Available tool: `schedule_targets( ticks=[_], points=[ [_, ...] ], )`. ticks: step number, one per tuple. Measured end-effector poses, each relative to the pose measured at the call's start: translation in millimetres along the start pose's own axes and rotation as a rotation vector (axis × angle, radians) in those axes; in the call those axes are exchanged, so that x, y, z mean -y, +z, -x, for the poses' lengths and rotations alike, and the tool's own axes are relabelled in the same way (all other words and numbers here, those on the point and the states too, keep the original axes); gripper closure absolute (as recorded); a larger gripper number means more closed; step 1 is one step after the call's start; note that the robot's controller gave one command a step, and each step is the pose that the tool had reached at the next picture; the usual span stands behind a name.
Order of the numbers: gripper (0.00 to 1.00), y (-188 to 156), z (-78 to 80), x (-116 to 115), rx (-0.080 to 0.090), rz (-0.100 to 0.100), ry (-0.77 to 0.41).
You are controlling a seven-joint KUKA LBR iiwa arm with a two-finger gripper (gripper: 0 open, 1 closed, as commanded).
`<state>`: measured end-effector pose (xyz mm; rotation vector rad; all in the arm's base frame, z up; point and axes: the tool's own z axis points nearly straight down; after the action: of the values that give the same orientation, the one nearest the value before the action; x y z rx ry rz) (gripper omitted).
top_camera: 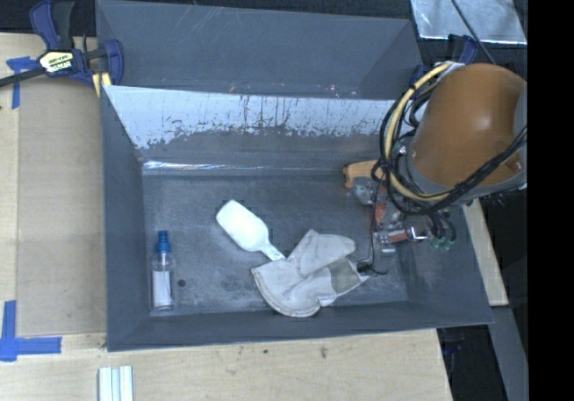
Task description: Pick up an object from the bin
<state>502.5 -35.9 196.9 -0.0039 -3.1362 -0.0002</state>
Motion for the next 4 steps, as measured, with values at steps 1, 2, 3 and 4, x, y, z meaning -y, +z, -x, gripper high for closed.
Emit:
schedule_targets(
  ticks=[1,2,3,4],
  points=[
    [0.0,-4,1.7,0,0.009,-0.001,-0.001],
    [0.0,50,6.4,-9,0.015,-0.001,-0.022],
    [0.0,91,2.7,-18,0.001,0.0,-0.015],
    [0.0,117,2.9,-21,0.009,0.0,-0.011]
  ],
)
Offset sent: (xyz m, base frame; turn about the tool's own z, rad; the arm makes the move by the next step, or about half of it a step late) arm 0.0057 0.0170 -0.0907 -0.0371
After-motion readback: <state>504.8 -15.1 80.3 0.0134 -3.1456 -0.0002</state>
